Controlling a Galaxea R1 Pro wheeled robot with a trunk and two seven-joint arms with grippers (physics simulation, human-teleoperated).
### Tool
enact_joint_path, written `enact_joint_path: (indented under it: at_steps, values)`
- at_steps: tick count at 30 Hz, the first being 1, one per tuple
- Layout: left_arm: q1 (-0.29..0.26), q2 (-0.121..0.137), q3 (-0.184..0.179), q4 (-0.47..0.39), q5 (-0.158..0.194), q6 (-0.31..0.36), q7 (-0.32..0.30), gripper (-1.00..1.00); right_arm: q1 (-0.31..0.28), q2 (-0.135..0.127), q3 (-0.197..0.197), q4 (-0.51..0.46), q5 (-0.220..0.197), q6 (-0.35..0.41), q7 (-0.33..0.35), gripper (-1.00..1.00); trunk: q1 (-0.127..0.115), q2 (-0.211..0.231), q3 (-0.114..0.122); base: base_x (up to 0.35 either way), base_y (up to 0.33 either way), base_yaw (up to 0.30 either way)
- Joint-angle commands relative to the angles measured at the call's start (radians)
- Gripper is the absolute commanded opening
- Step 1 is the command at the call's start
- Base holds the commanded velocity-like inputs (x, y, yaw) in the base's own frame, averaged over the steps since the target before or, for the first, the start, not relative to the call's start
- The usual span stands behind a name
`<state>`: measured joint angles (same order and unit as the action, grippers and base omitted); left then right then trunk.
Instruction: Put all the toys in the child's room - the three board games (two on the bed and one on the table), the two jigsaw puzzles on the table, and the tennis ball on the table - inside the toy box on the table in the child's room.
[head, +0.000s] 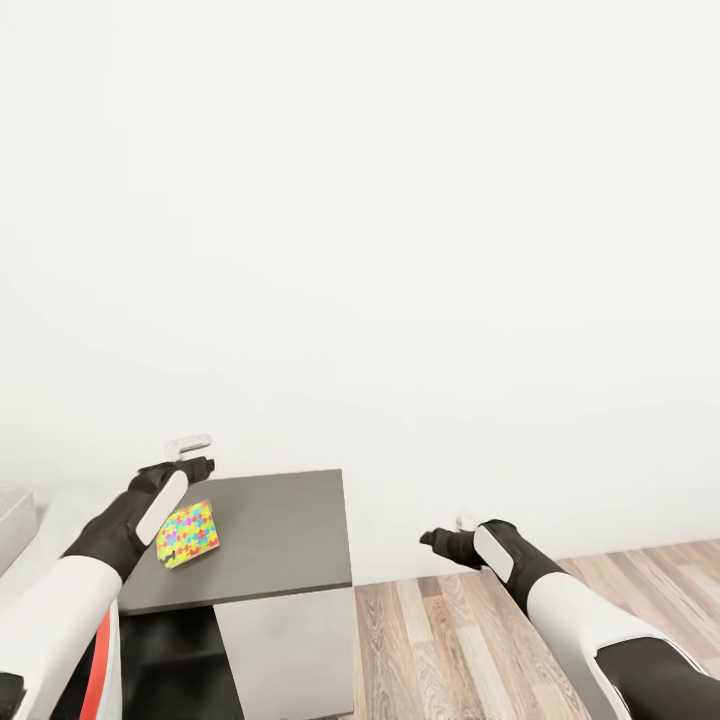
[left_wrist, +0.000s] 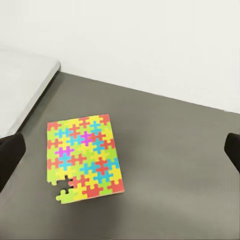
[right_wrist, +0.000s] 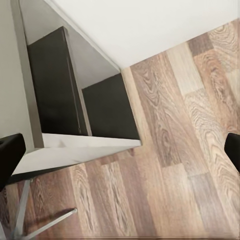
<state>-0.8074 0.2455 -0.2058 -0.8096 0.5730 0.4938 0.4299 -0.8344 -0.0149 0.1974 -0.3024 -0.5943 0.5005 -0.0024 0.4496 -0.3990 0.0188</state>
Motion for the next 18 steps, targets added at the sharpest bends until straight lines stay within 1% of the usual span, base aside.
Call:
enact_joint_path:
  at_steps: [1,6,10,12,13,15,18]
  values:
    - [-0.001,0.0,-0.006,0.01,0.01,-0.027,0.034,1.0,0.0,-0.001,0.005,-0.001,-0.002,0.014,-0.005,1.0,0.0,-0.001,-0.002,0.0,0.0,0.0]
    - [-0.001,-0.001,-0.009,0.025,0.007,-0.079,0.069,1.0,0.0,0.001,0.004,-0.001,-0.002,0.044,-0.036,1.0,0.0,-0.001,-0.01,0.0,0.0,0.0]
    - [-0.001,-0.001,-0.012,0.026,0.006,-0.09,0.075,1.0,0.0,0.004,0.005,-0.001,-0.002,0.05,-0.065,1.0,0.0,-0.001,-0.016,0.0,0.0,0.0]
    - [-0.001,-0.002,-0.013,0.027,0.006,-0.092,0.076,1.0,0.0,0.005,0.015,-0.001,-0.002,0.051,-0.081,1.0,0.0,-0.001,-0.019,0.0,0.0,0.0]
    - [-0.001,-0.002,-0.015,0.026,0.005,-0.098,0.076,1.0,0.0,0.005,0.055,-0.001,-0.003,0.052,-0.095,1.0,0.0,-0.001,-0.021,0.0,0.0,-0.039]
    - [-0.001,-0.002,-0.016,0.026,0.005,-0.103,0.075,1.0,0.0,0.006,0.082,-0.001,-0.004,0.052,-0.098,1.0,0.0,-0.001,-0.024,0.0,0.0,-0.043]
    - [-0.001,-0.002,-0.018,0.026,0.005,-0.106,0.074,1.0,0.0,0.007,0.103,-0.001,-0.005,0.051,-0.1,1.0,0.0,-0.001,-0.029,0.0,0.0,-0.023]
